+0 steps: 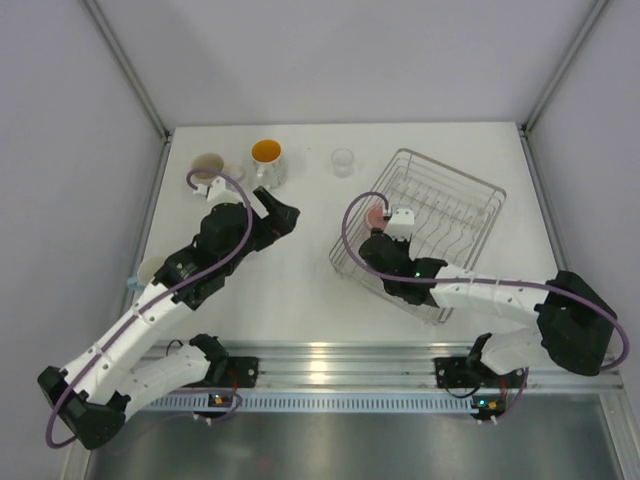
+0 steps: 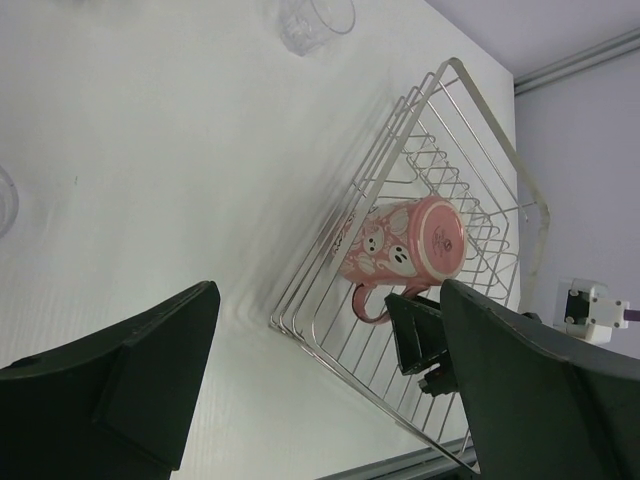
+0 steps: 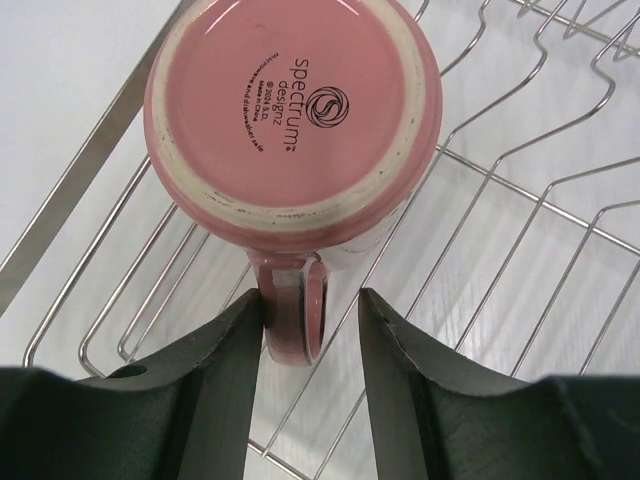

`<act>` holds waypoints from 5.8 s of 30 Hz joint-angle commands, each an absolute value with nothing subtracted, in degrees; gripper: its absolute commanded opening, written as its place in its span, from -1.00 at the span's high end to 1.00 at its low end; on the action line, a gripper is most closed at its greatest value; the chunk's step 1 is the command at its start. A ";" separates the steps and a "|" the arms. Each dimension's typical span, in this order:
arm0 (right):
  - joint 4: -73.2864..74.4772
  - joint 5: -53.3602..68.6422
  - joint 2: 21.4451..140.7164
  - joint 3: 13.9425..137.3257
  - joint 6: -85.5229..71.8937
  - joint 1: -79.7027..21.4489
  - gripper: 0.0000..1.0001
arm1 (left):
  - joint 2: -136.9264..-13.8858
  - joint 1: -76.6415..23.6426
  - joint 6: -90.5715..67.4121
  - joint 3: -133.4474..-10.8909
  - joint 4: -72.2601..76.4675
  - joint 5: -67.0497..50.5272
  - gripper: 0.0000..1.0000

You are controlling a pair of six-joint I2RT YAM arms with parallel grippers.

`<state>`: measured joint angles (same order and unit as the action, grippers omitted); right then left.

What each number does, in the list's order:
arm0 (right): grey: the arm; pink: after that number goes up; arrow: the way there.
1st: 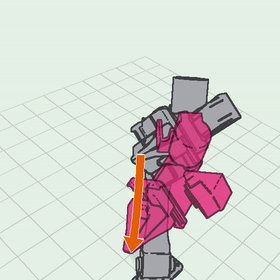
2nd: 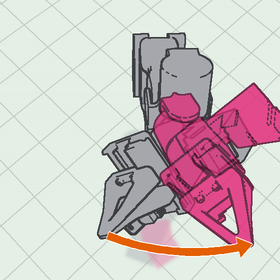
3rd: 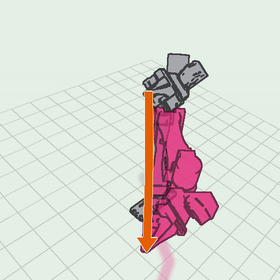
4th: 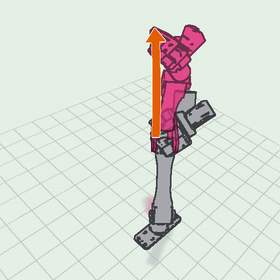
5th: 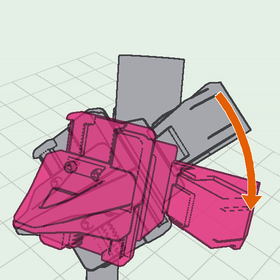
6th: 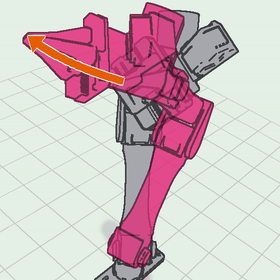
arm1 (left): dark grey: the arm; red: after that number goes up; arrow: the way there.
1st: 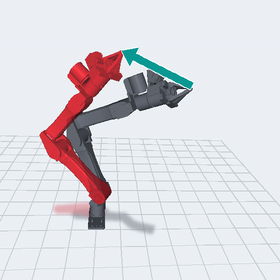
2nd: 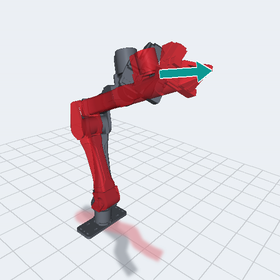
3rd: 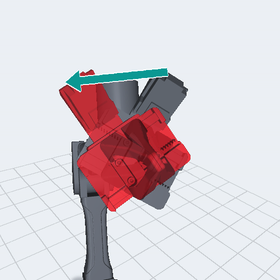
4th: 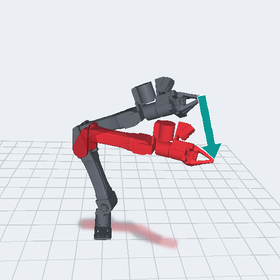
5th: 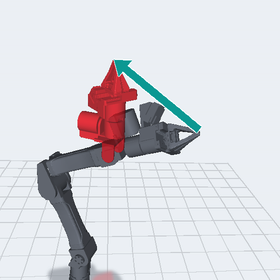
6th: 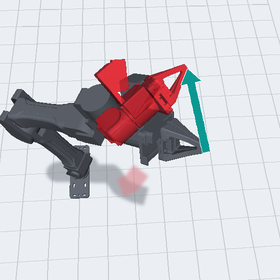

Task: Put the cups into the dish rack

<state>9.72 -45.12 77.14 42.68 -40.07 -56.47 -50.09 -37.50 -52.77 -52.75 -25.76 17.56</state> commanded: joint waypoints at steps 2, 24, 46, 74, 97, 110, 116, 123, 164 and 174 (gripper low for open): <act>3.61 -44.30 72.43 40.26 -31.56 -56.08 0.14 | -50.36 -37.18 -52.65 -54.05 -23.82 16.79 -0.95; 9.84 -38.86 64.69 35.69 -23.21 -50.10 0.10 | -49.83 -37.18 -52.73 -53.61 -23.64 16.87 -0.94; 1.14 -24.87 66.80 36.82 -14.51 -39.64 0.11 | -53.00 -37.18 -52.03 -54.67 -23.03 16.70 -0.93; 10.73 -5.98 36.57 31.65 -21.62 -37.62 -0.42 | -74.89 -17.24 -30.73 -84.20 -42.08 38.14 -0.90; 12.66 -7.38 32.69 29.44 -21.01 -37.62 -0.45 | -76.55 14.85 -57.14 -68.91 -58.98 28.57 -0.49; 9.84 -2.99 37.96 30.50 -22.76 -37.62 -0.44 | -77.34 14.85 -53.09 -65.66 -58.89 31.30 -0.42; 9.32 -2.72 38.23 29.88 -23.20 -37.62 -0.44 | -77.96 14.85 -50.19 -64.42 -58.36 31.28 -0.33; 9.23 -2.11 38.85 29.97 -23.73 -37.62 -0.44 | -79.71 14.85 -47.38 -61.79 -54.68 25.60 -0.26; -1.91 21.43 39.99 36.56 -18.37 -37.53 -0.49 | -72.60 14.77 -53.33 -82.27 -39.39 -42.78 1.00; -26.88 36.54 52.27 38.75 -10.57 -35.60 -0.65 | -68.56 8.71 -86.80 -70.76 -1.10 -58.88 1.00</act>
<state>-13.30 29.26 49.21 34.28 -15.57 -36.58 -72.07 11.31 -70.15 -73.10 -24.36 -49.28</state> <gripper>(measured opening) 0.823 0.134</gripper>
